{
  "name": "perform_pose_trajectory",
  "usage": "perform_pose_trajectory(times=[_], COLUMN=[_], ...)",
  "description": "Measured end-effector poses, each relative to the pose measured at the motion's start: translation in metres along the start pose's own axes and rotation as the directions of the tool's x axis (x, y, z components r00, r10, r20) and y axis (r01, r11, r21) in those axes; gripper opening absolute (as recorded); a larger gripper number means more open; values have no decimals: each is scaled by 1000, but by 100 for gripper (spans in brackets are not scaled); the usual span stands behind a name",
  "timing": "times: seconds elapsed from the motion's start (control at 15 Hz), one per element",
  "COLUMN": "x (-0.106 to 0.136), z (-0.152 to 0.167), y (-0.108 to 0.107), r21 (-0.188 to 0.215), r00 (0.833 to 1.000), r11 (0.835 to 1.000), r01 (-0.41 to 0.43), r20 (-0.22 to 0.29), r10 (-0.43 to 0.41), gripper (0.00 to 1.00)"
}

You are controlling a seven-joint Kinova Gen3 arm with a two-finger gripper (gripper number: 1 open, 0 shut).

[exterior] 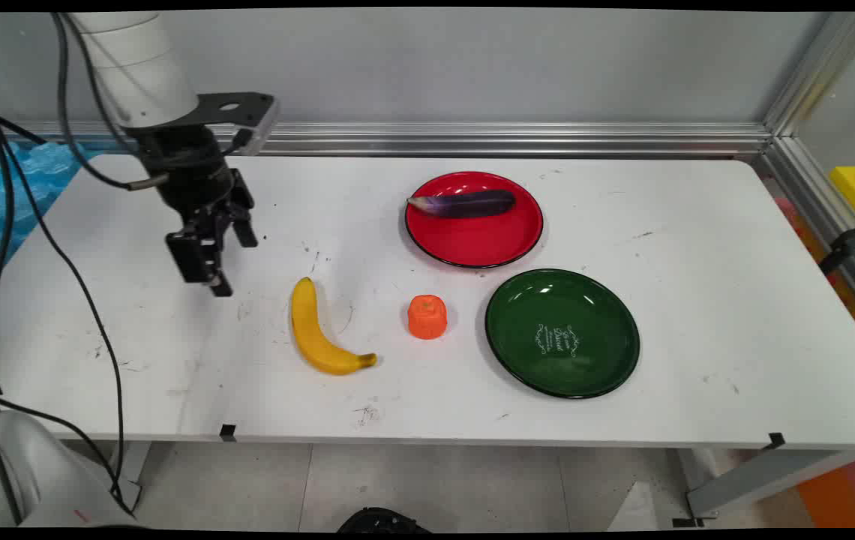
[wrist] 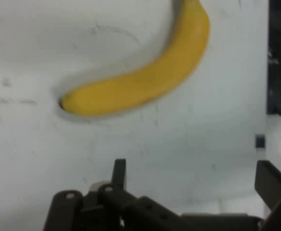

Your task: Pick up the eggplant from the red plate

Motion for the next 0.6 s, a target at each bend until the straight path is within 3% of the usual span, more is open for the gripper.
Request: perform_pose_trajectory(times=[0.27, 0.6], x=[27, 68], z=[1, 6], y=[-15, -51], r21=[44, 133], r00=[998, 990], r11=[999, 991], r01=[5, 17], r20=[-56, -140], r10=[-3, 2], gripper=[100, 100])
